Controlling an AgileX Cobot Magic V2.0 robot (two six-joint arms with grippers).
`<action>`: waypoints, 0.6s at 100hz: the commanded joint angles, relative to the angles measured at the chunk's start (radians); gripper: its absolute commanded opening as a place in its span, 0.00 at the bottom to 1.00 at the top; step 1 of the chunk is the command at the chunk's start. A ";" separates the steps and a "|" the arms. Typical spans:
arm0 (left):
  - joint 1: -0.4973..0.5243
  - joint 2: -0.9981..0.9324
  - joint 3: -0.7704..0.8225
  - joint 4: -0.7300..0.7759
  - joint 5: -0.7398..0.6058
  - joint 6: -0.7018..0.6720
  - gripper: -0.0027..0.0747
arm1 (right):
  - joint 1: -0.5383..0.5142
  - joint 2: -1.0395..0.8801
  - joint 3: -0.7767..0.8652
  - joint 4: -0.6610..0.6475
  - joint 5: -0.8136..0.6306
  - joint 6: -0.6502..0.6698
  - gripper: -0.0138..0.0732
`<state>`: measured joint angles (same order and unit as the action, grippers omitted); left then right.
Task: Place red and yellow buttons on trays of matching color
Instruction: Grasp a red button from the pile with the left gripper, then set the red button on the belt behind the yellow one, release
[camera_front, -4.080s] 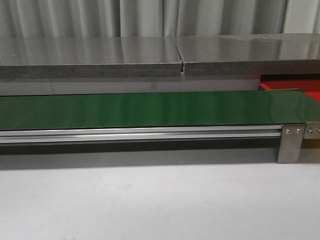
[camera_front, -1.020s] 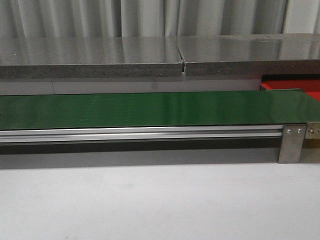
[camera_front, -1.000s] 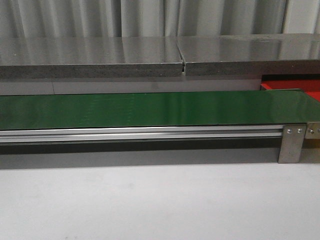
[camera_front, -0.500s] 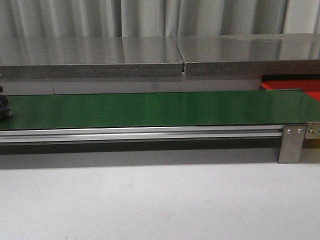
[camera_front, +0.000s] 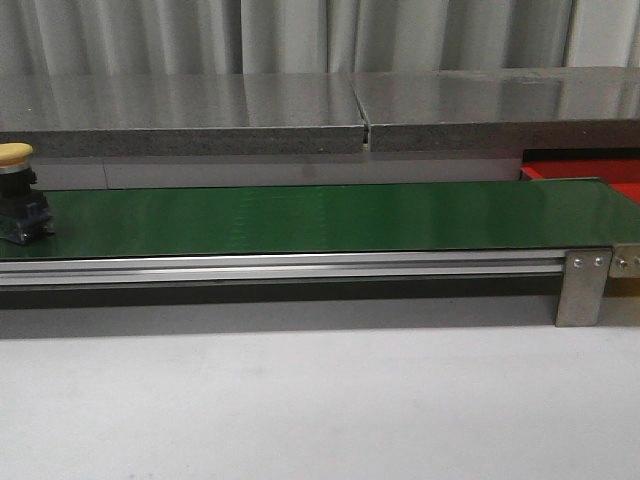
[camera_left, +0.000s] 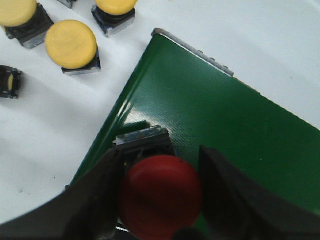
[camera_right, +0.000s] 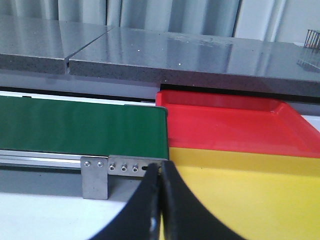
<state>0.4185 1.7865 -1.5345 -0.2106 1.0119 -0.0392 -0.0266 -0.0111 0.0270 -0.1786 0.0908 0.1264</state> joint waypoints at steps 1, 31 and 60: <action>-0.011 -0.022 -0.033 -0.020 -0.017 0.006 0.32 | 0.002 -0.015 -0.010 -0.003 -0.074 -0.001 0.08; -0.027 -0.002 -0.033 -0.039 -0.020 0.057 0.53 | 0.002 -0.015 -0.010 -0.003 -0.074 -0.001 0.08; -0.027 -0.027 -0.033 -0.048 -0.059 0.078 0.76 | 0.002 -0.015 -0.010 -0.003 -0.074 -0.001 0.08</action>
<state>0.3979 1.8306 -1.5345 -0.2352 1.0020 0.0193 -0.0266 -0.0111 0.0270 -0.1786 0.0908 0.1264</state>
